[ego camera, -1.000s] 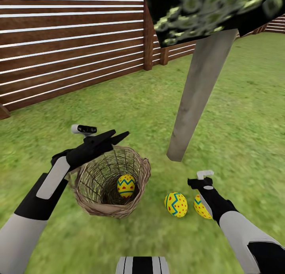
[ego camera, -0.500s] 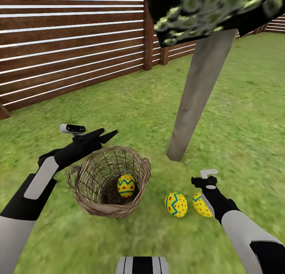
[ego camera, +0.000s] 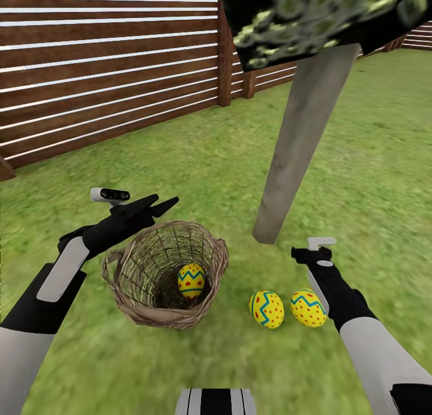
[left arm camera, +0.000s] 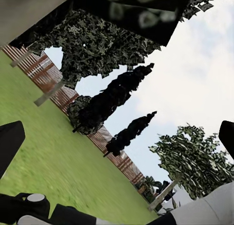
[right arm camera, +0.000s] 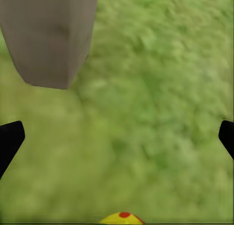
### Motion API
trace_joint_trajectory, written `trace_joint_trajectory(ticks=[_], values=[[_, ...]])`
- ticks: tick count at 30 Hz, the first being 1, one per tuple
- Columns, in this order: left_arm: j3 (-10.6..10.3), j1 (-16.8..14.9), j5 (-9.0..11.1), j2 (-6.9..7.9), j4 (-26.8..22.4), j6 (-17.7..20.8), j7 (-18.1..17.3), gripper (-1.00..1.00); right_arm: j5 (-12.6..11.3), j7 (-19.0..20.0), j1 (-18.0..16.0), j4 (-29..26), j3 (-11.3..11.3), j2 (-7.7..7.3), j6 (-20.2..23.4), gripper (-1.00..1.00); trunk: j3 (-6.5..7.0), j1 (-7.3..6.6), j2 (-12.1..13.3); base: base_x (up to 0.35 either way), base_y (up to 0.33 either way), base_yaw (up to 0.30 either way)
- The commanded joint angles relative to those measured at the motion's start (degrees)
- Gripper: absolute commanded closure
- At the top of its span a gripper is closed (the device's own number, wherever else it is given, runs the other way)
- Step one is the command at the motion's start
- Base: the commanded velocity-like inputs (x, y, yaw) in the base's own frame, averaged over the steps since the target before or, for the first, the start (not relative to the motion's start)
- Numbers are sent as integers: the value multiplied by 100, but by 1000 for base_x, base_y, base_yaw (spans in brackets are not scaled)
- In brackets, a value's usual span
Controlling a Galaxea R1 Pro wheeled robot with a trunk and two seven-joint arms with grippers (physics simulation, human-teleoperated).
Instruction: Take the three Easter eggs out of the wicker basket on the lawn in the garden, then place them on the lawn next to a single tree (choose any tree) so that all three eggs are next to the same tree and none are left in the basket.
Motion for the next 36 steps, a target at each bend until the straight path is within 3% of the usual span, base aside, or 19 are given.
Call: trace_joint_trajectory(ticks=[1, 6, 10, 12, 13, 15, 16, 17, 20, 23, 28, 33, 36], values=[[-10, -3, 42, 2, 1, 35, 4, -100, 6, -27, -1, -9, 17, -8, 40, -100, -4, -2, -2, -239, 0, 0], [-10, 1, 41, 0, 1, 35, 11, -100, -6, -20, -1, -68, 14, -3, 52, -100, -4, -2, -2, -324, 0, 0], [-7, -3, 34, 0, 1, 35, 29, -100, -4, 102, -1, -98, -152, -20, 137, -100, -4, -2, -2, -333, 0, 0], [-9, -1, 34, 0, 1, 35, 34, -100, -3, 772, -1, -174, -242, -41, 376, -100, -4, -2, -2, -333, 0, 0], [-9, -1, 34, 0, 1, 35, 32, -100, -3, 1252, -1, -231, -419, -100, 566, -100, -4, -2, -2, -333, 0, 0], [-10, -2, 34, -1, 1, 35, 31, -100, 22, 2476, -1, -346, -1316, -296, 988, -100, -4, -2, -2, -333, 0, 0], [-10, -1, 34, -5, 1, 35, 31, -100, 50, 2866, -1, -358, -1544, -341, 1073, -100, -4, -2, -2, -333, 0, 0], [-10, -4, 34, -9, 1, 35, 30, -100, 36, 3384, -1, -318, -1729, -512, 1148, -100, -4, -2, -2, -333, 0, 0], [-10, -3, 34, -17, 1, 35, 30, -100, 2, 4251, 17, -264, -1791, -698, 1177, -100, -4, -2, -2, -333, 0, 0], [-10, -5, 27, -17, 1, 34, 30, -100, -17, 5494, 53, -264, -1807, -718, 1388, -100, -4, -2, -2, -333, 0, 0], [-10, -4, 25, -17, 1, 27, 30, -100, -10, 6759, 60, -303, -1804, -688, 1553, -100, -4, -2, -2, -292, 0, 0], [-10, -3, 25, -17, 1, 26, 30, -100, 1, 7703, 60, -363, -1803, -665, 1580, -100, -4, -2, -2, -66, 0, 0], [-10, -4, 25, -17, 1, 26, 30, -100, 3, 7919, 60, -468, -1809, -662, 1742, -100, -4, -2, -2, -6, 0, 0]])
